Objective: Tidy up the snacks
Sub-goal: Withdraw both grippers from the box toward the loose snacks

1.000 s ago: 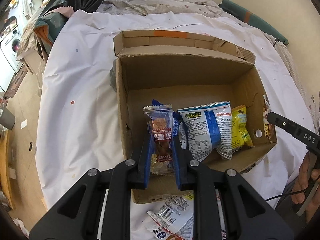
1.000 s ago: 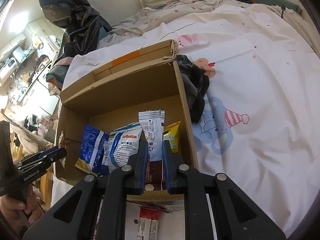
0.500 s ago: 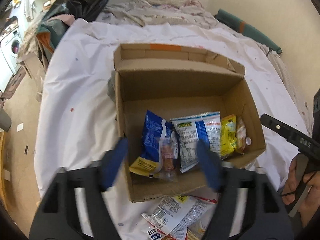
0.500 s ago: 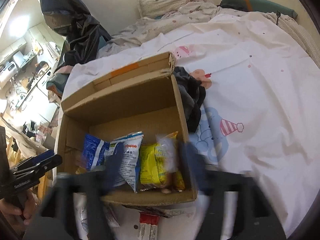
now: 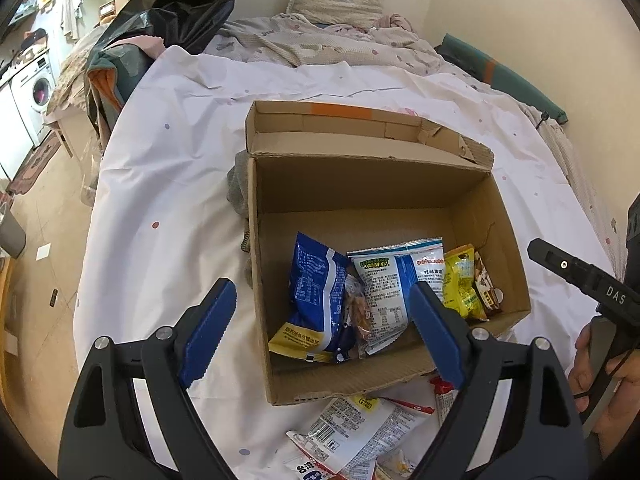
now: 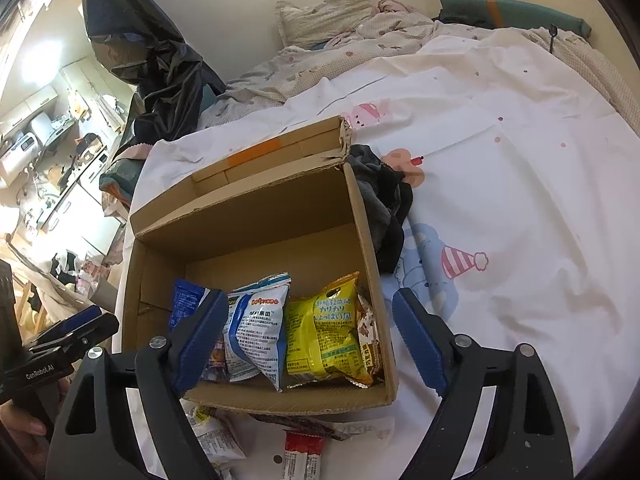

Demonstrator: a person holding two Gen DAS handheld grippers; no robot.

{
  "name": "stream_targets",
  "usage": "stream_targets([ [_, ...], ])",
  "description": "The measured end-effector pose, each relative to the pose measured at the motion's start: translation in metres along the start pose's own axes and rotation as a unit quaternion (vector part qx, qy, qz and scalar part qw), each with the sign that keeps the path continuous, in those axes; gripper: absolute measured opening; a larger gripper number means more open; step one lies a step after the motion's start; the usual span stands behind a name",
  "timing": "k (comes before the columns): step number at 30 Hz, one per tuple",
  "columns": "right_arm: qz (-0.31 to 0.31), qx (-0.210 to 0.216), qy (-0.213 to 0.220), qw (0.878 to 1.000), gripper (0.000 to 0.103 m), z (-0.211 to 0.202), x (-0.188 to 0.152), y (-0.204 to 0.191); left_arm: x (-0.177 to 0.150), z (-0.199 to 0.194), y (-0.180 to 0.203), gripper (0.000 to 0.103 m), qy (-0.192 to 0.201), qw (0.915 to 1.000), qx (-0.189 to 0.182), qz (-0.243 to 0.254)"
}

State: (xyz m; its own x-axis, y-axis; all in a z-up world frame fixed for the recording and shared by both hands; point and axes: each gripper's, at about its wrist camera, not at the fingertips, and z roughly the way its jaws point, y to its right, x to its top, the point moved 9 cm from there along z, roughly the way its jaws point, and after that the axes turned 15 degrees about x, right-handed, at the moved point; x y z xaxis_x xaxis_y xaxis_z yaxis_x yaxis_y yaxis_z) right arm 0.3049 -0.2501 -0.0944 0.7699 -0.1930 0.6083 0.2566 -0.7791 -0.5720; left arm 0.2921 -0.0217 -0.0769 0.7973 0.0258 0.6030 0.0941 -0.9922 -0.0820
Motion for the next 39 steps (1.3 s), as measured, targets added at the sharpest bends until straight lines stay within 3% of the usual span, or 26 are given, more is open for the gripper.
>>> stream_targets([
  [15,-0.004,0.006,-0.007,1.000,0.086,-0.011,-0.012,-0.011,-0.008,-0.019,-0.012,0.086,0.040,0.9984,0.034,0.022],
  [22,-0.023,0.017,-0.004,1.000,0.090,-0.038,-0.031,-0.033,-0.033,-0.030,-0.026,0.086,0.010,0.9994,0.031,-0.016],
  [31,0.049,0.036,-0.018,0.998,0.090,-0.048,-0.066,-0.028,-0.062,-0.053,-0.040,0.086,0.014,0.9977,0.046,-0.048],
  [39,0.069,0.039,-0.024,0.997,0.090,-0.058,-0.095,-0.034,-0.106,-0.054,-0.046,0.086,-0.025,0.9956,0.050,-0.075],
])
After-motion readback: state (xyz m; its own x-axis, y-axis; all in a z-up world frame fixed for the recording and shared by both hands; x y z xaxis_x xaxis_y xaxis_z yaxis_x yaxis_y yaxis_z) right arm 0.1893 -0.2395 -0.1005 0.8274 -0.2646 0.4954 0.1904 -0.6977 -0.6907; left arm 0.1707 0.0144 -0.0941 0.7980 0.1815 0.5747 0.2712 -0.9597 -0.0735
